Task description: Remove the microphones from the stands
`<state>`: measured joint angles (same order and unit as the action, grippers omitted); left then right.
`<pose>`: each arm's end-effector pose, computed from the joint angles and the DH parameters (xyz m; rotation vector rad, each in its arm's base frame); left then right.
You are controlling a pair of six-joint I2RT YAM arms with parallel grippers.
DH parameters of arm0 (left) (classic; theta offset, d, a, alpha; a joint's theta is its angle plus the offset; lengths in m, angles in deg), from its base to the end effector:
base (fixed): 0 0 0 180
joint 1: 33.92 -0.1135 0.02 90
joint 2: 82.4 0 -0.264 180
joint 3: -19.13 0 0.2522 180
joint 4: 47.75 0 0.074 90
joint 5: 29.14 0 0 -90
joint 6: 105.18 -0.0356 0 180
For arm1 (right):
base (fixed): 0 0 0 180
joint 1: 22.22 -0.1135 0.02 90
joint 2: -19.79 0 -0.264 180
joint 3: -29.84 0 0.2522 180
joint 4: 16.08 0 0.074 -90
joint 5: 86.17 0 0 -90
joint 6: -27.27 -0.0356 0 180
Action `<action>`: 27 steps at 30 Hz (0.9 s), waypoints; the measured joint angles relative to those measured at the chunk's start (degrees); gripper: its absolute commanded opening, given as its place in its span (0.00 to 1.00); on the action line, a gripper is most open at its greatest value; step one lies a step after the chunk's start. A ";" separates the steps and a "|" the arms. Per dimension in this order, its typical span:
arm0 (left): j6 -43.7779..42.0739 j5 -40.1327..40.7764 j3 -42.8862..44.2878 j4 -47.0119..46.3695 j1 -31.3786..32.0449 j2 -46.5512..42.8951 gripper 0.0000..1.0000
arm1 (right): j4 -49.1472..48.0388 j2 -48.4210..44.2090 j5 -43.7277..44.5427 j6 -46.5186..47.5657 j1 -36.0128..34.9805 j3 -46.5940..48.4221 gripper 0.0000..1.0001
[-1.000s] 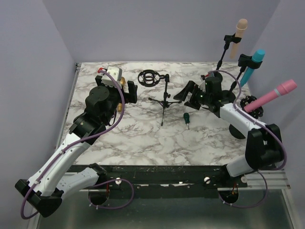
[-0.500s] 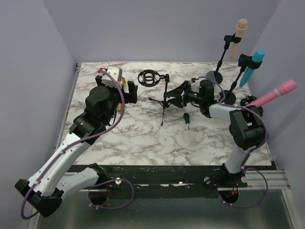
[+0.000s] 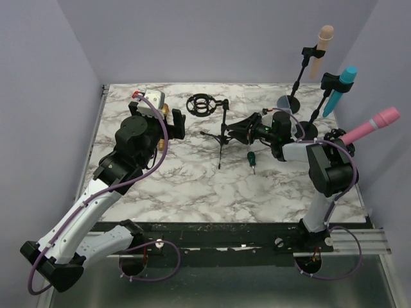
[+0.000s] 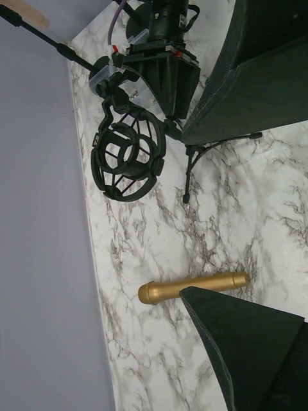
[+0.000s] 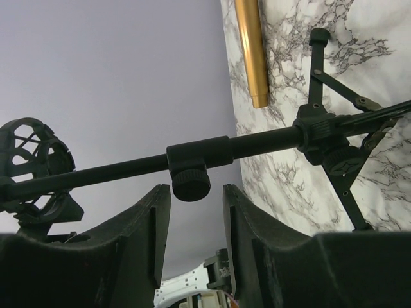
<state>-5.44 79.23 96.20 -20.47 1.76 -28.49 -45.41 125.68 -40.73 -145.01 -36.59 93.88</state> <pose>0.1721 -0.1098 0.4183 0.1270 1.6452 -0.3428 0.3591 0.1178 0.1776 0.5882 2.0843 1.7934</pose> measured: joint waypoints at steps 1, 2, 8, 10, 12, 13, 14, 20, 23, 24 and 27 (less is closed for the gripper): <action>0.00 -0.02 0.00 0.04 0.00 0.00 0.97 | -0.26 0.07 -0.02 -0.24 0.13 -0.11 0.44; 0.02 -0.02 0.00 0.17 0.00 0.00 0.97 | -0.59 0.15 0.00 -0.31 0.20 -0.11 0.44; 0.02 -0.04 0.00 0.72 0.00 0.28 0.97 | -2.80 0.63 -0.02 -1.29 0.24 -0.11 0.40; 0.02 -0.04 0.00 1.01 0.00 0.44 0.97 | -3.61 0.98 -0.04 -1.77 0.24 -0.11 0.38; 0.02 -0.04 0.00 1.18 0.00 0.50 0.97 | -4.02 1.29 -0.04 -2.12 0.24 -0.11 0.37; 0.02 -0.04 0.00 1.22 0.00 0.50 0.97 | -4.11 1.40 -0.02 -2.21 0.24 -0.11 0.37; 0.02 -0.07 0.00 1.22 0.00 0.50 0.97 | -4.17 1.49 -0.02 -2.23 0.24 -0.11 0.37; 0.02 -0.07 0.00 1.29 0.00 0.50 0.97 | -5.46 2.29 -0.07 -2.78 0.24 -0.09 0.34; 0.04 -0.07 0.00 1.33 0.00 0.50 0.97 | -5.84 2.45 -0.07 -2.80 0.24 -0.09 0.30; 0.07 -0.07 0.00 1.38 0.00 0.50 0.97 | -5.99 2.54 -0.07 -2.80 0.24 -0.09 0.28; 0.11 -0.07 0.00 1.44 0.00 0.50 0.97 | -6.54 2.91 -0.09 -2.84 0.24 -0.02 0.18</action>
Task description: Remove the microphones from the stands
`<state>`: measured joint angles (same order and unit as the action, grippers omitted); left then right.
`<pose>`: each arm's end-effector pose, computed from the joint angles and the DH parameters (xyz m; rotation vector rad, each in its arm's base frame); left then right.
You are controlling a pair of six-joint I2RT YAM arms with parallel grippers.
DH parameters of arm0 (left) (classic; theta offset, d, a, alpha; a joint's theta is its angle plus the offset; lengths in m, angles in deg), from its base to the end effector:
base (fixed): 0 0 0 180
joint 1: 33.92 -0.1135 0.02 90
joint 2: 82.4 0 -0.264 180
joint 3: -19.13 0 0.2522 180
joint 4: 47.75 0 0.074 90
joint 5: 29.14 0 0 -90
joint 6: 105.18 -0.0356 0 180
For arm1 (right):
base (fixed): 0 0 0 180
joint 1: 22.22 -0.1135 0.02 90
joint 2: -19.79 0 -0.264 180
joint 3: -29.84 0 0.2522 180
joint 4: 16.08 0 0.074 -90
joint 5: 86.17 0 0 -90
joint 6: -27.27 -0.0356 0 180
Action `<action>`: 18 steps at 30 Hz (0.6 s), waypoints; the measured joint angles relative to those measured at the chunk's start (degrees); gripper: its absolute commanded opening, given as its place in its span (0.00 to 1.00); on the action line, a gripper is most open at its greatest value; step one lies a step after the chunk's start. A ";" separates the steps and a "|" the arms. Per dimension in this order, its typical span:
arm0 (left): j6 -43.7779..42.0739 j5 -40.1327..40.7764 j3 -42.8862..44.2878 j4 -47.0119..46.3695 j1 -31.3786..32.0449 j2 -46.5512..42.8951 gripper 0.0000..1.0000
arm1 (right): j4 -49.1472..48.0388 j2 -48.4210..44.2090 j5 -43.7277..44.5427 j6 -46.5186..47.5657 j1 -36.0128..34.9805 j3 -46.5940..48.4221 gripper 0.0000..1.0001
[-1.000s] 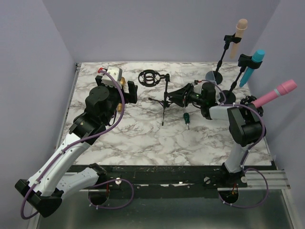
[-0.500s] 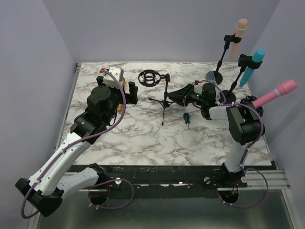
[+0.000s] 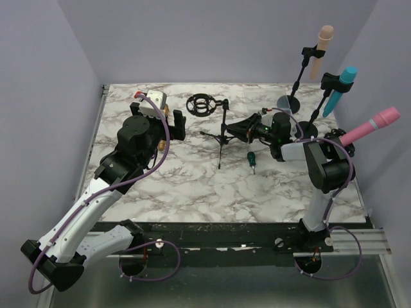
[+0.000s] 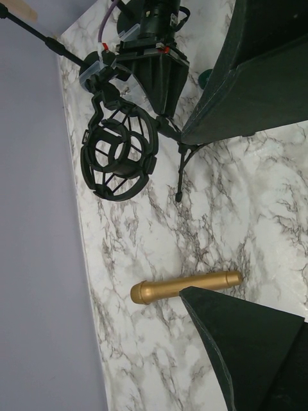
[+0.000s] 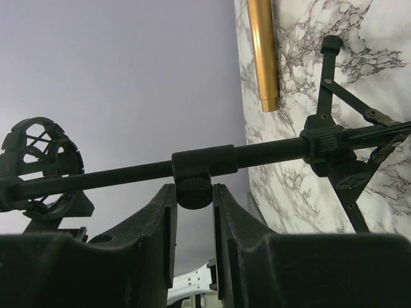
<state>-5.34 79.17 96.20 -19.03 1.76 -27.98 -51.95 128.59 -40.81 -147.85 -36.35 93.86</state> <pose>0.1741 -0.1113 0.4139 0.1371 1.6765 -0.3318 0.3646 0.1176 0.1704 0.5887 2.0338 1.8331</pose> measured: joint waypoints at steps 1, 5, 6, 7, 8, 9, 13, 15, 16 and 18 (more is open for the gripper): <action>0.02 0.00 0.00 0.04 0.00 0.00 0.97 | -0.20 0.09 -0.04 0.04 0.00 0.02 0.14; 0.04 0.00 0.00 0.15 0.00 0.00 0.97 | -0.44 0.13 -0.02 0.63 0.00 0.02 0.01; 0.04 0.00 0.00 0.15 0.00 0.00 0.97 | -0.46 0.13 -0.02 1.03 0.00 0.02 0.01; 0.04 0.00 0.00 0.15 -0.02 0.00 0.97 | -0.48 0.13 -0.02 1.49 0.00 0.02 0.01; 0.04 0.00 0.00 0.15 -0.04 0.00 0.97 | -0.52 0.13 -0.02 2.12 0.00 0.02 0.01; 0.04 0.00 0.00 0.15 -0.04 0.00 0.97 | -0.55 0.09 0.00 2.89 0.00 0.04 0.01; 0.04 -0.02 0.00 0.17 -0.04 0.00 0.97 | -0.15 -0.33 0.13 7.48 0.00 0.28 0.01; 0.04 -0.02 0.00 0.15 -0.04 0.00 0.97 | 0.70 -0.85 0.46 10.56 0.00 0.48 0.01; 0.04 -0.04 0.00 0.15 -0.04 0.00 0.97 | 1.53 -1.27 0.74 12.31 -0.02 0.66 0.01; 0.04 -0.04 0.00 0.17 -0.04 0.00 0.97 | 3.30 -2.19 1.53 16.04 -0.11 0.90 0.01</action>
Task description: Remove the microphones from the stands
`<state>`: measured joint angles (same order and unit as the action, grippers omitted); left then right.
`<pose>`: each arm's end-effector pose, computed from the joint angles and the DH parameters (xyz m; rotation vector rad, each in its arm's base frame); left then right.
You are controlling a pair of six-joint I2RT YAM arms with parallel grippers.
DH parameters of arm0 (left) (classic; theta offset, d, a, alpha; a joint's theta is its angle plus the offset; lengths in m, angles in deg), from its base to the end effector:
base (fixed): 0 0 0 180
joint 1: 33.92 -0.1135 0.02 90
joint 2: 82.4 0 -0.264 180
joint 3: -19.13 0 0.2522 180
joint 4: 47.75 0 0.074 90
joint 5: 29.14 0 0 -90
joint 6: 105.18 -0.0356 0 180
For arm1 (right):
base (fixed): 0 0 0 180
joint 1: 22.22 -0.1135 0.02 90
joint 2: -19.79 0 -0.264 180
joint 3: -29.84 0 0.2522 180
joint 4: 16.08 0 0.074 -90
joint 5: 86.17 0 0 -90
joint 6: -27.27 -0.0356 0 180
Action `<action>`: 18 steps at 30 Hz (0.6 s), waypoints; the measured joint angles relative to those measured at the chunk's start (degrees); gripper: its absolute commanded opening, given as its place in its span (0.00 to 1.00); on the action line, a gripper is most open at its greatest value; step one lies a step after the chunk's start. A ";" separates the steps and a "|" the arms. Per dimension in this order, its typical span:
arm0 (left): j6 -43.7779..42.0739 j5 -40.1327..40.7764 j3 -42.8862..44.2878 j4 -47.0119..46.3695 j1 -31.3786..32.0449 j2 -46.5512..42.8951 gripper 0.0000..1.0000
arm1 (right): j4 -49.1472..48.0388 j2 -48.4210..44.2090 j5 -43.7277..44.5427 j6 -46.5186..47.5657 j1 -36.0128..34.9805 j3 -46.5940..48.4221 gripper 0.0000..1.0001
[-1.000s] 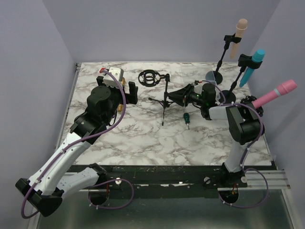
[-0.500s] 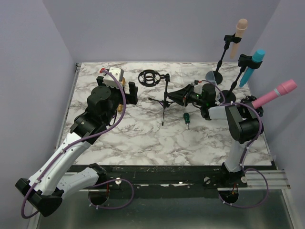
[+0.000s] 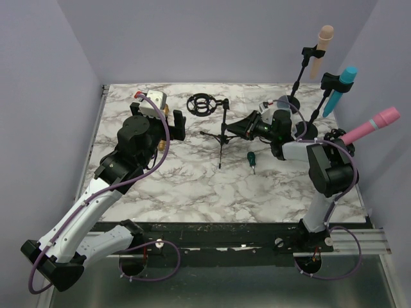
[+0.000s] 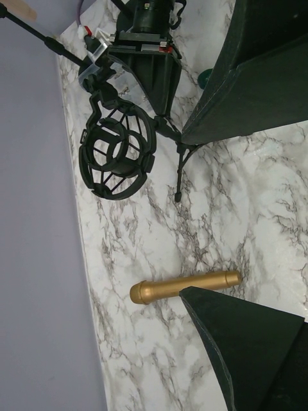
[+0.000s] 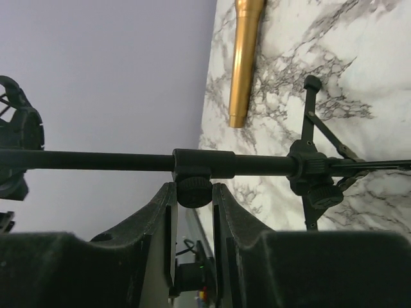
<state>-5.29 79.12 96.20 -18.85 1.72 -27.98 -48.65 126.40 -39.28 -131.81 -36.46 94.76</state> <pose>0.1742 -0.1111 0.4136 0.1374 1.6795 -0.3314 0.3648 0.1177 0.1829 0.3092 1.9943 1.6480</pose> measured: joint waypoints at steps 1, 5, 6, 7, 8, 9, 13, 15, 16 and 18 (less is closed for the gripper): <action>0.00 0.00 0.00 -0.02 0.00 0.00 0.97 | 0.90 -0.55 0.57 1.92 -0.07 0.04 0.01; 0.02 -0.04 0.00 0.00 0.00 0.00 0.97 | 4.98 -3.19 3.50 10.03 -0.76 0.11 0.01; 0.02 -0.09 0.00 -0.02 0.00 0.00 0.97 | 6.10 -3.87 4.44 12.24 -1.09 0.11 0.01; 0.02 -0.09 0.00 -0.02 0.00 0.00 0.97 | 6.91 -4.44 5.20 14.05 -1.38 0.11 0.01; 0.02 -0.11 0.00 -0.02 0.00 0.00 0.97 | 7.96 -5.16 6.25 16.24 -1.97 0.13 0.01; 0.02 -0.13 0.00 -0.02 0.00 0.00 0.97 | 9.29 -6.01 7.61 18.91 -2.71 0.15 0.01; 0.04 -0.28 0.00 -0.02 0.00 0.02 0.97 | 12.66 -8.59 13.33 27.04 -5.27 0.22 0.01; 0.04 -0.33 0.00 -0.02 0.00 0.02 0.97 | 13.99 -9.75 16.70 31.08 -7.17 0.22 0.01; 0.04 -0.33 0.00 -0.02 0.00 0.02 0.97 | 14.75 -10.38 18.56 33.27 -8.33 0.22 0.01; 0.04 -0.33 0.00 -0.02 0.00 0.02 0.97 | 16.33 -11.69 22.60 37.55 -10.95 0.22 0.01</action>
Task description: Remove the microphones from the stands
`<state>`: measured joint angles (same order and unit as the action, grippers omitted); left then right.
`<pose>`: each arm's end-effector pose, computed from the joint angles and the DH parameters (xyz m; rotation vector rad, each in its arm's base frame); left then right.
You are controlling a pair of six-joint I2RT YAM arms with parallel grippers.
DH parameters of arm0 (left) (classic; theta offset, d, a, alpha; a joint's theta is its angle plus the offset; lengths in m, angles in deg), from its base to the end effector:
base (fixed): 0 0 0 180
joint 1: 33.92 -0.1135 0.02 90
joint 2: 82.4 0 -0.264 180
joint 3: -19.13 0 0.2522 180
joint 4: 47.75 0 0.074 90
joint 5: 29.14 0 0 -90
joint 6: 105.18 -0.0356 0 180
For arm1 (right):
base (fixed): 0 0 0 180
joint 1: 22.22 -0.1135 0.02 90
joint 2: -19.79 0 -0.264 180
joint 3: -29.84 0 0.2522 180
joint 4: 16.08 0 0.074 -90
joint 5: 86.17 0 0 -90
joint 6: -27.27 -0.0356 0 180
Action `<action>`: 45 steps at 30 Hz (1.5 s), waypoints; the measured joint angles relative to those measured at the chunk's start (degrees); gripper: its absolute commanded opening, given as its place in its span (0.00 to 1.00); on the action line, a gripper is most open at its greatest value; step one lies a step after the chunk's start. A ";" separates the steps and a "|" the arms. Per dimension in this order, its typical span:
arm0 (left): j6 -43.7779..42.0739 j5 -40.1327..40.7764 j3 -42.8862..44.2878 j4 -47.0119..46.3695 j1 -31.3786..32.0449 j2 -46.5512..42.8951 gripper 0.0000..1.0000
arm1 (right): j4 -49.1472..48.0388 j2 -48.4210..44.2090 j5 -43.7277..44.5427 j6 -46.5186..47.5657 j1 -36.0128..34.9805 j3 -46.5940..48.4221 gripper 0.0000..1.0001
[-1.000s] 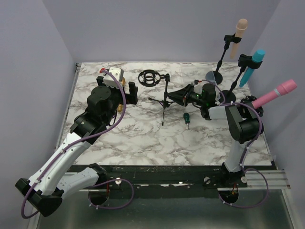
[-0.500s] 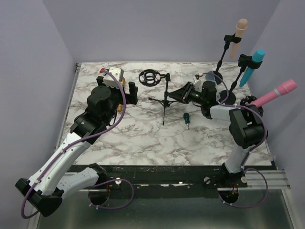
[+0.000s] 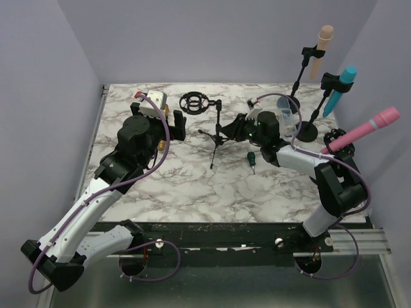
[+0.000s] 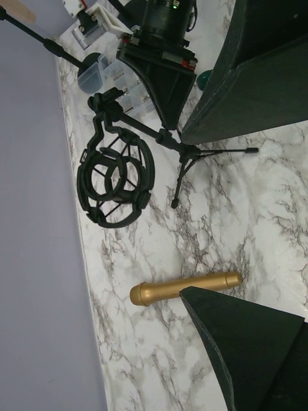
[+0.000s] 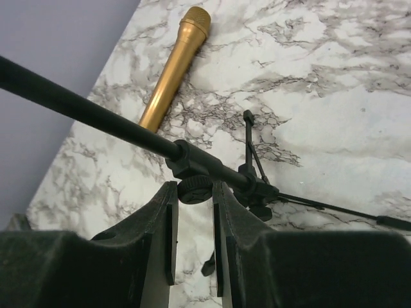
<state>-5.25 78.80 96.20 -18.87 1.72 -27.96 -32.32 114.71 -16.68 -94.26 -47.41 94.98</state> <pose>0.1742 -0.1114 0.4136 0.1411 1.6797 -0.3365 0.3258 0.1670 0.2261 -0.1649 1.9068 1.0107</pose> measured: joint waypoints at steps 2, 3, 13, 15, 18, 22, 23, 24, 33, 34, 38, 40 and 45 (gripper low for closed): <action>0.00 -0.02 0.00 0.00 0.00 0.00 0.97 | 1.01 -1.03 3.56 3.82 -2.19 -0.02 0.01; 0.00 -0.02 0.00 0.00 0.00 0.00 0.97 | 1.16 -1.44 5.14 5.44 -3.06 -0.11 0.01; 0.02 -0.02 0.00 0.00 0.00 0.00 0.97 | 1.62 -4.07 18.67 20.11 -8.72 -1.95 0.01; 0.04 -0.02 0.00 0.00 0.00 0.00 0.97 | 1.62 -4.15 21.24 22.43 -9.84 -1.97 0.01; 0.07 -0.02 0.00 0.00 0.00 0.00 0.97 | 1.57 -4.17 25.83 26.67 -12.28 -1.97 0.00; 0.20 -0.02 0.00 0.00 0.00 0.00 0.97 | 1.55 -4.17 33.11 32.63 -15.69 -1.97 0.01; 0.22 -0.02 0.00 0.00 0.00 0.00 0.97 | 1.55 -4.13 34.69 33.81 -16.44 -1.97 0.01; 0.22 -0.02 0.00 0.00 0.00 0.00 0.97 | 1.55 -4.07 35.76 34.71 -16.92 -1.97 0.01; 0.31 -0.02 0.00 0.00 0.00 0.00 0.97 | 1.14 -3.69 40.72 37.99 -18.75 -1.97 0.44; 0.35 -0.02 0.00 0.00 0.00 0.00 0.97 | 1.16 -3.69 40.85 37.92 -18.75 -1.97 0.52; 0.39 -0.02 0.00 0.00 0.00 0.00 0.97 | 3.39 -4.13 41.07 37.07 -18.75 -1.97 0.78; 0.39 -0.02 0.00 0.00 0.00 0.00 0.97 | 4.48 -5.42 41.05 36.63 -18.73 -2.19 0.82; 0.42 -0.09 0.00 0.00 0.00 0.00 0.97 | 6.82 -12.00 41.11 34.58 -18.75 -2.62 0.86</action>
<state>-4.83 78.71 96.20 -18.87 1.72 -27.96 -25.50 102.71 24.43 -59.68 -66.16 92.35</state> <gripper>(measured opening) 0.963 0.848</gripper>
